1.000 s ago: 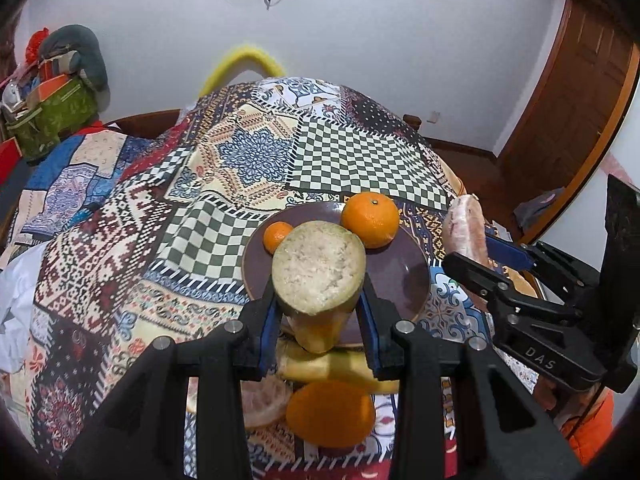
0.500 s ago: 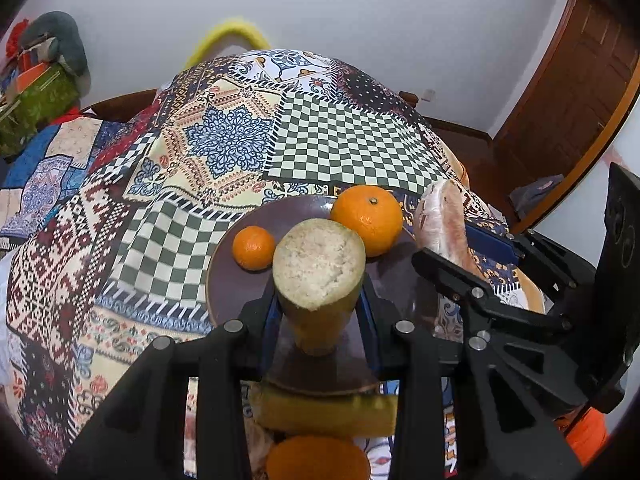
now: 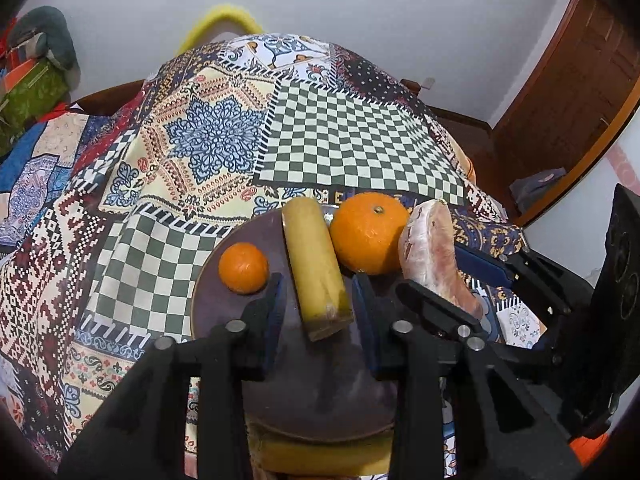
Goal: Organize fruits
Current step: 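Lower the yellow fruit onto the plate while the right gripper sets the pomelo beside it, then withdraw both open grippers from the plate toward the loose fruit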
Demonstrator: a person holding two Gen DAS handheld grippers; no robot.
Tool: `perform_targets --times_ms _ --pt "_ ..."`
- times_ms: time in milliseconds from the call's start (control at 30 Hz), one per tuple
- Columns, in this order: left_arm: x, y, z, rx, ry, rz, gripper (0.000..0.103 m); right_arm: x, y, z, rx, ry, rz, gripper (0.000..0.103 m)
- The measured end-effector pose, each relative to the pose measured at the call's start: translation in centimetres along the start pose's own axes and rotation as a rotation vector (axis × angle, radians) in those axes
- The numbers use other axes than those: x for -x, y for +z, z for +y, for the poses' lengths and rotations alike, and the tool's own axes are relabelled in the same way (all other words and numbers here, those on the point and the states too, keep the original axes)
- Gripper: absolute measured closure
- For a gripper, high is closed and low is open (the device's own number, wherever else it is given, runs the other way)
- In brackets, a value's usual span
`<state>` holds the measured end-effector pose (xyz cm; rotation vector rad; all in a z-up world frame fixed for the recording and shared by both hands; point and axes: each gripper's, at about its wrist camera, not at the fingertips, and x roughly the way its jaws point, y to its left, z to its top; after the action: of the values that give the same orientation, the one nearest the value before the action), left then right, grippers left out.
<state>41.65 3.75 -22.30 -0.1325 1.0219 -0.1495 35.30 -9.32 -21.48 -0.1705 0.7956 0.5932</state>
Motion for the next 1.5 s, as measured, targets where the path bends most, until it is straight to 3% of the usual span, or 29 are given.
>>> perform_targets --times_ms 367,700,1100,1500 --pt "0.5 -0.7 0.2 -0.016 0.020 -0.016 0.073 -0.8 0.0 0.0 -0.002 0.016 0.034 0.061" --pt "2.5 -1.4 0.1 -0.019 0.032 -0.045 0.073 0.1 0.2 0.3 0.005 0.008 0.034 0.045" --pt "8.5 -3.1 -1.2 -0.038 0.055 -0.129 0.073 4.9 0.3 1.4 0.013 -0.044 -0.019 0.044" --pt "15.8 -6.9 -2.9 -0.057 0.045 -0.214 0.068 11.4 -1.3 2.6 -0.022 -0.073 -0.083 0.040"
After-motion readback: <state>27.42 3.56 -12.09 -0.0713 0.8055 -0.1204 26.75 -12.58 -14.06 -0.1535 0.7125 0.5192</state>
